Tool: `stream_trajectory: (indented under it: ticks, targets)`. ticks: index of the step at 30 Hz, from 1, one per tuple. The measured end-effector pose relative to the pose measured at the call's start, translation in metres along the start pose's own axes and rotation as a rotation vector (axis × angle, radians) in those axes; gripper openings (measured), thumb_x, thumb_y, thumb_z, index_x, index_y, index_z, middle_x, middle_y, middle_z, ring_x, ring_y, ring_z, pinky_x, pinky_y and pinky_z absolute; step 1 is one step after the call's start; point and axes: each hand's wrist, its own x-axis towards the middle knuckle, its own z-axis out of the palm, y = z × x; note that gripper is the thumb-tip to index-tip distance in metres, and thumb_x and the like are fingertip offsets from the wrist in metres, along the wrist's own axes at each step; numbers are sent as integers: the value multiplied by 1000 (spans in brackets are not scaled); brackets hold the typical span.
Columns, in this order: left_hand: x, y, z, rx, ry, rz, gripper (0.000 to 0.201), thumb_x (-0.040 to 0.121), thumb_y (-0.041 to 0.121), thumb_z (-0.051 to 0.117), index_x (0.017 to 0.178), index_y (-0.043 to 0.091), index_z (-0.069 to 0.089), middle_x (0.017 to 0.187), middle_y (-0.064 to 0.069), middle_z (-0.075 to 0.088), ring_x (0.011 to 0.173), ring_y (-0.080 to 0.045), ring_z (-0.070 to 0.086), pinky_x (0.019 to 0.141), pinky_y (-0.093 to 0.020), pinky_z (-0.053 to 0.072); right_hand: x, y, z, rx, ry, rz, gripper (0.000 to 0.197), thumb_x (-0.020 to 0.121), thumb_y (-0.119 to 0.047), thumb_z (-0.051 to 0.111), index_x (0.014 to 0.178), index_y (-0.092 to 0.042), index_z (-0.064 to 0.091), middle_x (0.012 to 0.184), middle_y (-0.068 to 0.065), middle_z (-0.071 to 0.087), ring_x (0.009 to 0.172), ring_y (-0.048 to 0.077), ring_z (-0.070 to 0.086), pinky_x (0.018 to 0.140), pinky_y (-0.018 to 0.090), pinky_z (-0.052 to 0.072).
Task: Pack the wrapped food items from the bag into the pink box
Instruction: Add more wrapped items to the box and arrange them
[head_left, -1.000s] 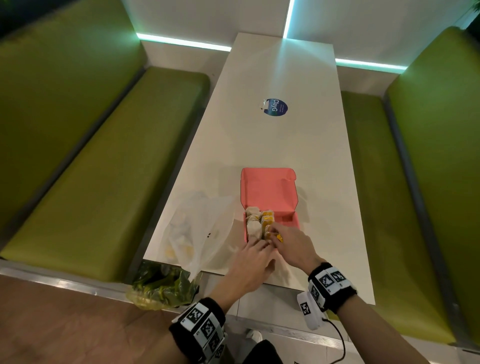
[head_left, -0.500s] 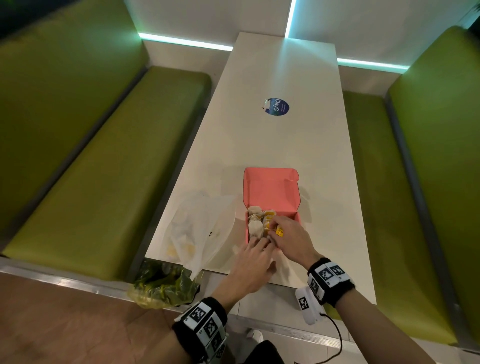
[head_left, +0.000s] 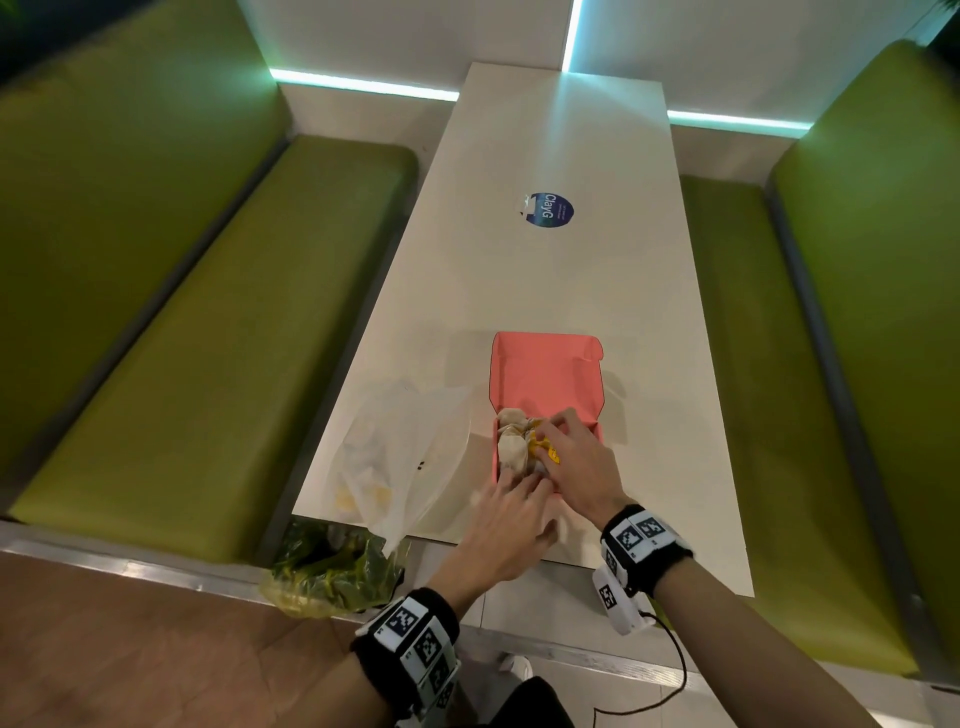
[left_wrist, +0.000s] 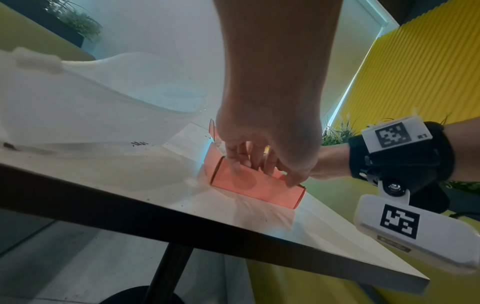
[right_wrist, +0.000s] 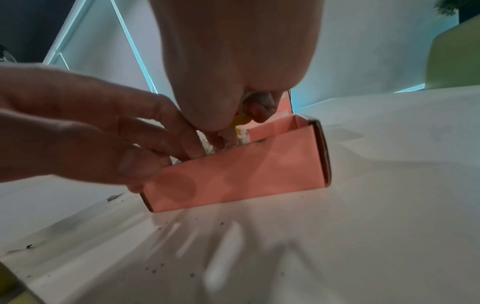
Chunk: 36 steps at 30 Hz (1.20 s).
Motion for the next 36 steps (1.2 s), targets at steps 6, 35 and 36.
stream_trajectory:
  ticks: [6, 35, 36]
  targets:
    - [1, 2, -8, 6, -57, -18, 40, 90, 43, 44, 116, 15, 56, 124, -4, 65, 113, -31, 52, 92, -40, 45, -1, 4, -1, 55, -43, -2, 17, 97, -35, 57, 105, -25, 67, 109, -5, 53, 98, 17, 55, 67, 29, 43]
    - [42, 10, -67, -932, 473, -462, 16, 96, 16, 60, 87, 27, 67, 81, 9, 69, 73, -12, 64, 68, -37, 55, -22, -13, -53, 1143, 75, 413, 36, 103, -31, 48, 83, -3, 59, 70, 9, 51, 54, 14, 39, 44, 23, 30]
    - [41, 8, -67, -959, 488, -486, 16, 96, 16, 61, 87, 28, 67, 81, 8, 69, 72, -14, 65, 68, -43, 57, -22, -13, -54, 1131, 115, 408, 34, 102, -26, 52, 83, 1, 59, 68, 7, 52, 53, 14, 41, 44, 22, 31]
